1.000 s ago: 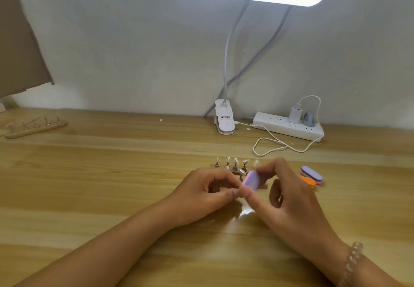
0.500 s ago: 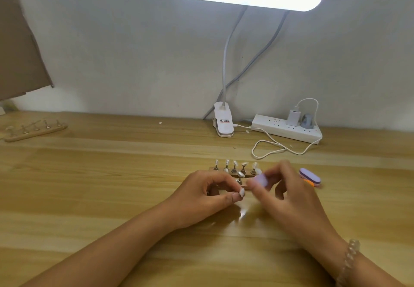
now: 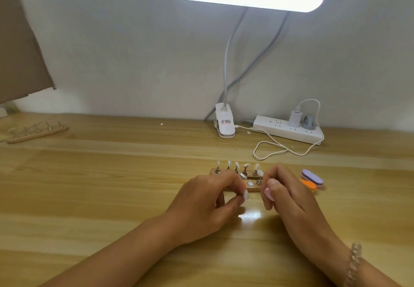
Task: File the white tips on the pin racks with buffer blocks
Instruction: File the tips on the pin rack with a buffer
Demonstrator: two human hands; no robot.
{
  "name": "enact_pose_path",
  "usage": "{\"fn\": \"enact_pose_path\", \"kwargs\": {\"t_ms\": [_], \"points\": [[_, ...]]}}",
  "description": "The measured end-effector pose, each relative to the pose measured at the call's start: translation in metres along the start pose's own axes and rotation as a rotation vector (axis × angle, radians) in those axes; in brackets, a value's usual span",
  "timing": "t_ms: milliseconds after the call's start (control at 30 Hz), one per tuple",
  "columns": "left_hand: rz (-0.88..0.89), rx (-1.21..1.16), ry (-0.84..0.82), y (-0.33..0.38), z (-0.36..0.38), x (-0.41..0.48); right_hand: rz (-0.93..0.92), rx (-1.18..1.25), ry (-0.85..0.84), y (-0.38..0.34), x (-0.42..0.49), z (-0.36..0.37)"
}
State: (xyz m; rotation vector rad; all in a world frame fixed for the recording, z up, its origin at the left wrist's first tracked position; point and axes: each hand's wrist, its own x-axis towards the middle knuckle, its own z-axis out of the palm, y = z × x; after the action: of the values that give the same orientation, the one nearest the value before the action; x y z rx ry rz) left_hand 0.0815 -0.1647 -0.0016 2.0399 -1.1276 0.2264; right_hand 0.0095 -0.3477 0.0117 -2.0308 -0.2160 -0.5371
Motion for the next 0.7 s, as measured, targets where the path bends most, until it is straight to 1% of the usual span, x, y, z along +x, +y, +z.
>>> {"fn": "enact_pose_path", "kwargs": {"t_ms": [100,167,300,433,533,700], "points": [[0.017,0.017,0.024,0.001,0.000,0.000,-0.041,-0.070,0.016,0.002,-0.003,0.000],[0.018,0.018,0.053,0.001,0.000,0.000,-0.066,-0.163,0.014,0.004,-0.004,0.001],[0.002,0.005,0.077,0.001,-0.002,0.002,-0.142,-0.288,-0.040,0.008,-0.007,0.009],[-0.006,-0.008,0.056,0.001,-0.002,0.002,-0.168,-0.265,-0.020,0.006,-0.005,0.009],[-0.009,-0.008,0.038,0.001,-0.002,0.003,-0.223,-0.276,-0.002,0.004,-0.004,0.008],[-0.038,-0.022,0.092,0.000,-0.002,0.003,-0.257,-0.298,-0.009,0.002,-0.002,0.007]]}}
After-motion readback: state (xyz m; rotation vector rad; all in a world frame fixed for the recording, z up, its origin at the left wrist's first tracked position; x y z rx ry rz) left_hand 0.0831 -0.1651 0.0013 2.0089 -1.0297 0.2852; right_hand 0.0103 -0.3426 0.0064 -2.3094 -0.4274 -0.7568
